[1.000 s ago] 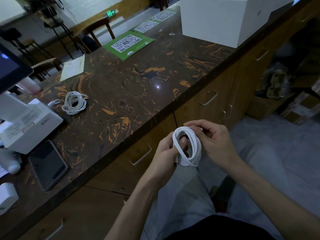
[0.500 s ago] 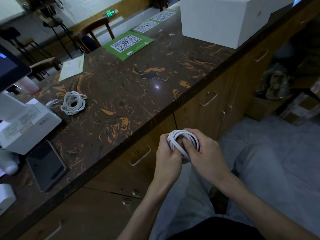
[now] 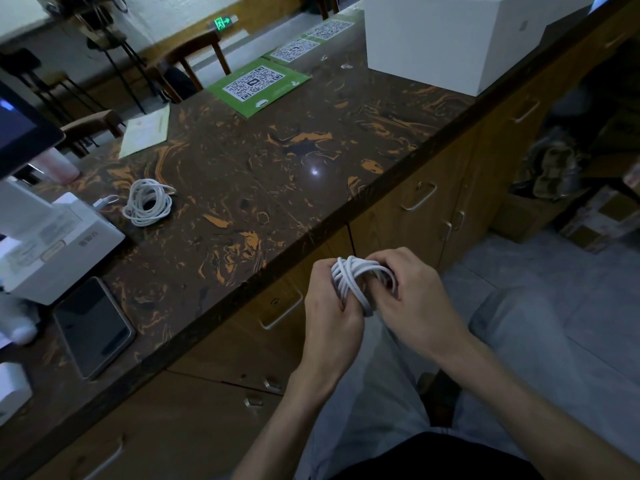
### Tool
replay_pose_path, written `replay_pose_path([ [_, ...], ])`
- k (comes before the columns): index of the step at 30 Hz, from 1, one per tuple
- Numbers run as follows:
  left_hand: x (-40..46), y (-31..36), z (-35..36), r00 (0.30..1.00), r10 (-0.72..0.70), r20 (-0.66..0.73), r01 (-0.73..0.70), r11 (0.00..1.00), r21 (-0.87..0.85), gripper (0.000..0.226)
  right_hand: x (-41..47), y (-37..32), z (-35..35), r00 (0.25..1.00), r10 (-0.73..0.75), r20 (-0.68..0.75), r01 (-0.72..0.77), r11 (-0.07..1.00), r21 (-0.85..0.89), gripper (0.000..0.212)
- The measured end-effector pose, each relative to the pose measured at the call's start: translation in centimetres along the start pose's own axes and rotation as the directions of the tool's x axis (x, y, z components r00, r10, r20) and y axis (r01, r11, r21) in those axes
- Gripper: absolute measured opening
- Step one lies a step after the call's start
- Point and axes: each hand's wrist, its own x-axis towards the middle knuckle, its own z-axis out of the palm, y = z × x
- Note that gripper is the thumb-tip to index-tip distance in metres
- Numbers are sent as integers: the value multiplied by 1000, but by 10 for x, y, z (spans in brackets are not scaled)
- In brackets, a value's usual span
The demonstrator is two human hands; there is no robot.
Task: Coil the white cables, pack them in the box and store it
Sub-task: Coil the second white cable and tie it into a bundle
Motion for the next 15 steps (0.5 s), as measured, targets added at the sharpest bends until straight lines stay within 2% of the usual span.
replay_pose_path([
  [4, 0, -3, -1, 996, 86, 22, -88, 994, 60, 30, 1, 0, -3, 997, -51, 51, 54, 997, -51, 17],
  [7, 0, 2, -2, 994, 108, 2, -108, 993, 41, 30, -1, -1, -3, 994, -105, -21, 103, 992, -67, 14],
  [9, 2, 6, -3, 993, 118, -6, -118, 993, 17, 32, 0, -3, -3, 991, -114, -65, 113, 993, -20, 12],
  [12, 7, 12, -9, 998, 69, 10, -68, 992, -109, 27, 7, -8, -7, 998, -19, -54, 27, 987, 157, 14],
  [15, 17, 15, -22, 991, -33, 133, 67, 963, -259, 26, 17, -15, -14, 985, 125, 119, -167, 868, 467, 17],
])
